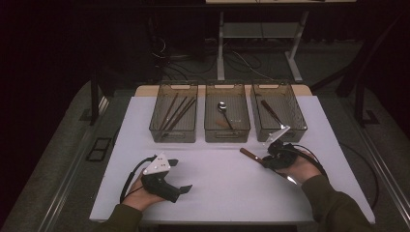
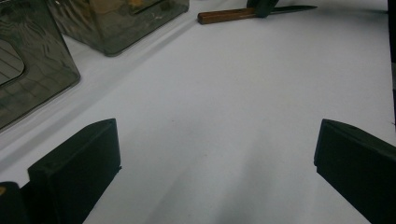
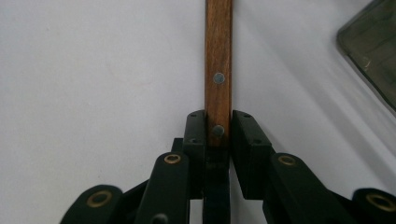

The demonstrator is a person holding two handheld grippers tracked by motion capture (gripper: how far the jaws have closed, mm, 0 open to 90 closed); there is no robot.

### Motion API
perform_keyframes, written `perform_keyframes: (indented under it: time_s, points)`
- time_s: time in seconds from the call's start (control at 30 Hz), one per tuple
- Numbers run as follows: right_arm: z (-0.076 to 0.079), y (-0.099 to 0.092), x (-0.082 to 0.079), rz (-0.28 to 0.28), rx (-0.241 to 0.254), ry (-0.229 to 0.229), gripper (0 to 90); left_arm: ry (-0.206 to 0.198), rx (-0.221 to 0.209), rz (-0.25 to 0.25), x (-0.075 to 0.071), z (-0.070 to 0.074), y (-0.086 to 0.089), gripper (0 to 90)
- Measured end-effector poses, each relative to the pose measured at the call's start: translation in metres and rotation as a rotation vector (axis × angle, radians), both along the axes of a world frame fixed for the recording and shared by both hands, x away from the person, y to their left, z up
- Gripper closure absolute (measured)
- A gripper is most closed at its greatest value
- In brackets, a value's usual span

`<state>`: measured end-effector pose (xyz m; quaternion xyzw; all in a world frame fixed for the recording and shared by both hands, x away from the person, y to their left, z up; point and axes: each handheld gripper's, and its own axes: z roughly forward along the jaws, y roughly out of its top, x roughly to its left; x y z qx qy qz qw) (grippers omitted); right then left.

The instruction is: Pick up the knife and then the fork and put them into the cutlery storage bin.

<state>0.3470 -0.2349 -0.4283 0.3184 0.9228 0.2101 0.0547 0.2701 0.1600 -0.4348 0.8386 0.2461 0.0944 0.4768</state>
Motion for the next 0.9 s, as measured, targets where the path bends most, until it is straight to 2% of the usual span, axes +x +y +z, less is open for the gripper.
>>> perform_keyframes:
  time_s: [0.13,0.43,0.47,0.57,0.8,0.87,0.9]
  points:
    - [0.005,0.011,0.011,0.042,-0.099,0.06,75.2,-0.001,0.0,-0.002,0.0,0.0,0.0,0.0]
    - [0.009,0.028,0.03,0.067,-0.214,0.212,72.0,-0.001,0.004,-0.004,0.0,0.0,0.0,0.0]
    - [0.009,0.031,0.032,0.071,-0.24,0.214,75.0,-0.001,0.001,-0.004,0.0,0.0,0.0,0.0]
    - [0.009,0.035,0.036,0.082,-0.281,0.225,76.0,-0.002,0.004,-0.005,0.0,0.0,0.0,0.0]
    - [0.009,0.036,0.036,0.081,-0.291,0.222,76.8,-0.002,0.003,-0.005,0.0,0.0,-0.001,0.0]
    - [0.01,0.035,0.034,0.074,-0.277,0.221,76.8,-0.002,0.002,-0.004,0.0,0.0,-0.001,0.0]
    - [0.01,0.033,0.034,0.075,-0.252,0.227,76.8,-0.002,0.004,-0.005,0.0,0.0,0.0,0.0]
